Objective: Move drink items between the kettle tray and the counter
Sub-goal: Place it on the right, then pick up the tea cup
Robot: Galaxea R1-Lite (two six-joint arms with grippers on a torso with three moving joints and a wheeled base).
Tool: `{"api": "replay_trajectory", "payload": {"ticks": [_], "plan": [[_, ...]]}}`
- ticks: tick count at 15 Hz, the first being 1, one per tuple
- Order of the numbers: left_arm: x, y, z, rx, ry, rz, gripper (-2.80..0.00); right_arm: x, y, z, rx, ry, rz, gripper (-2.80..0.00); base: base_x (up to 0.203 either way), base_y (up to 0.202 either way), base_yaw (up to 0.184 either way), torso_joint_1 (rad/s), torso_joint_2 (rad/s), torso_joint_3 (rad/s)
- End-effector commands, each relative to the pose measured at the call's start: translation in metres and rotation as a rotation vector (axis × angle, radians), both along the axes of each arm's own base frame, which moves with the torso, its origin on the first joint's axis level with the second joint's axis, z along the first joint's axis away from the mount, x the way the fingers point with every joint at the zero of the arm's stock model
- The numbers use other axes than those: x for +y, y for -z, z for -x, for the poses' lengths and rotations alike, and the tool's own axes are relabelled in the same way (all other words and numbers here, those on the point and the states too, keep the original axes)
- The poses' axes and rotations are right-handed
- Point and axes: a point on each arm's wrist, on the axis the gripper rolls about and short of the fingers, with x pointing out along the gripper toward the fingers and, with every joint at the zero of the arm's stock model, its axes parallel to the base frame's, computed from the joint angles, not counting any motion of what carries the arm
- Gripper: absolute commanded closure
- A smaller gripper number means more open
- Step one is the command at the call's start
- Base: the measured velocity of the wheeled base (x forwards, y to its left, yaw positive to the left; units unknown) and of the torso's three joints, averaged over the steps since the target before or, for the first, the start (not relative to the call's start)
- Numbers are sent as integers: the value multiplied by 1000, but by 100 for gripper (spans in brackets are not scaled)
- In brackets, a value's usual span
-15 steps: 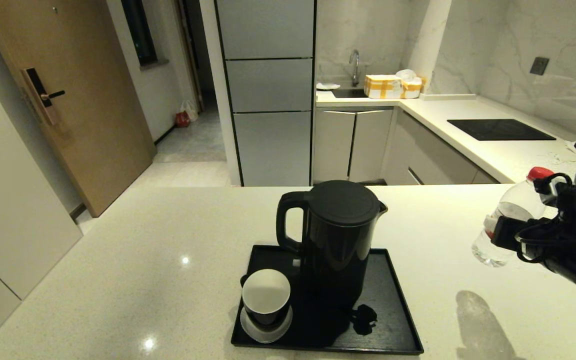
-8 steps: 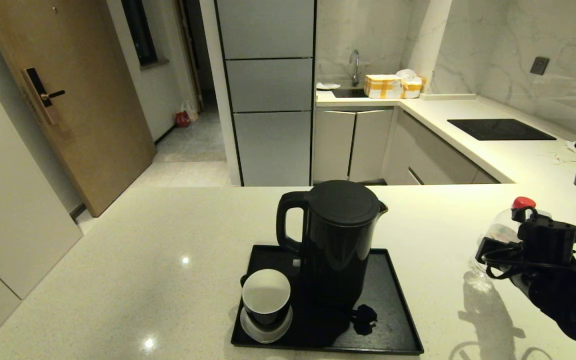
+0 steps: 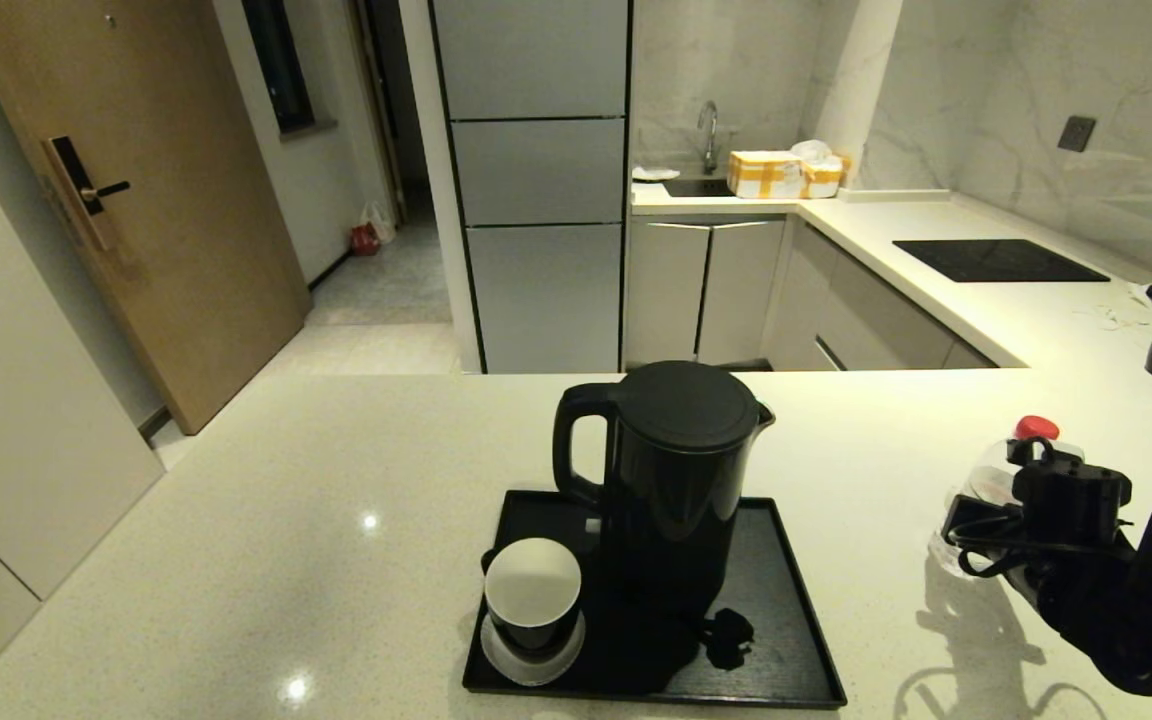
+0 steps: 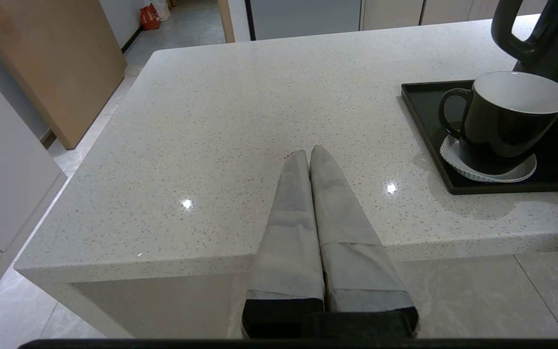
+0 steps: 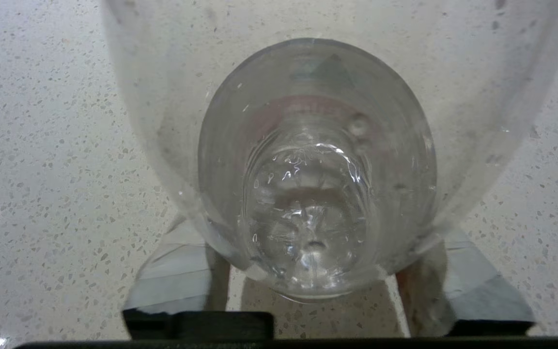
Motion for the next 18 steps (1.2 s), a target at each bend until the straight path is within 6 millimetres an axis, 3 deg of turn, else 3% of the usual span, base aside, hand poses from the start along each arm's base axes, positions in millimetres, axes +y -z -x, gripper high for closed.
{"api": "replay_trajectory", "payload": {"ticks": [1,6,10,18], "plan": [[0,0,0,-1,0,0,0,0,-4,1,-11,1,0,-280,0,0,0,0,0,0],[0,0,0,-2,0,0,0,1,-17,8,-37,-23,-9,-280,0,0,0,0,0,0],[0,0,0,-2,0,0,0,3,-37,26,-52,-61,-25,-280,0,0,0,0,0,0],[0,0,0,0,0,0,0,12,-117,97,-146,-158,-55,-280,0,0,0,0,0,0]]}}
